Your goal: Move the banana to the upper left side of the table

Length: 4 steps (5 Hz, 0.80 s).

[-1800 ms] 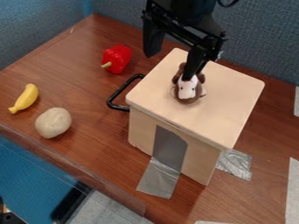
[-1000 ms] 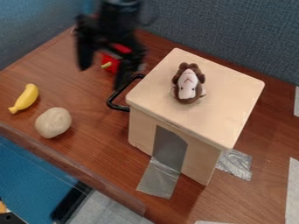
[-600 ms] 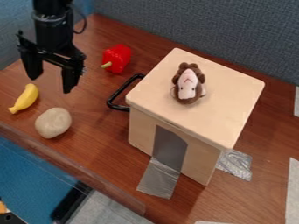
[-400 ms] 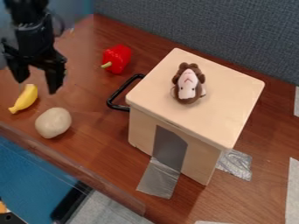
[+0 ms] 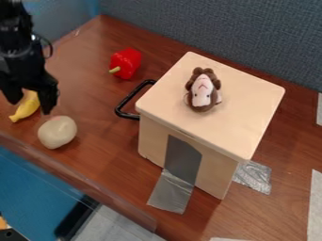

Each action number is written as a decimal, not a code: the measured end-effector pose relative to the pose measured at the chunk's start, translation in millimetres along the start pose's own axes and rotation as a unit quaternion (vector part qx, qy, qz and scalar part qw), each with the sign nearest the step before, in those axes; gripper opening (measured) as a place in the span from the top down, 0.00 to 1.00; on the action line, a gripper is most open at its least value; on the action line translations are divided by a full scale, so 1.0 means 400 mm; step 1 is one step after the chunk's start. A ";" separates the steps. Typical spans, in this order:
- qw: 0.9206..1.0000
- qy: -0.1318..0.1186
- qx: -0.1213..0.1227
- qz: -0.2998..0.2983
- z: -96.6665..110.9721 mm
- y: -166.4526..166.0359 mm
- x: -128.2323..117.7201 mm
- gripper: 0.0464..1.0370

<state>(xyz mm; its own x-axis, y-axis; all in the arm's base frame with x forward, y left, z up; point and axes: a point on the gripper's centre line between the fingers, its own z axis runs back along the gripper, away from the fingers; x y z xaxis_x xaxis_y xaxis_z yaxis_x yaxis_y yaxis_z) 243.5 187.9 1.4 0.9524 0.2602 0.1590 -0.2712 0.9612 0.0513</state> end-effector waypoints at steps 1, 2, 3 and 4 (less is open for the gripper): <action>1.000 0.019 0.002 0.004 -0.020 0.012 0.012 0.09; 1.000 0.026 0.015 0.005 -0.010 0.023 0.022 0.38; 0.999 0.004 0.033 0.001 0.047 0.039 0.082 0.68; 0.999 -0.023 0.041 0.004 0.106 0.049 0.166 0.90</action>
<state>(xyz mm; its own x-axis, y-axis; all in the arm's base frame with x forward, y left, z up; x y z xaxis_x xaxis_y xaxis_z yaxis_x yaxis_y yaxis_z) 295.5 220.3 54.9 0.9432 0.2620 0.2041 -0.2913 0.9478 0.1294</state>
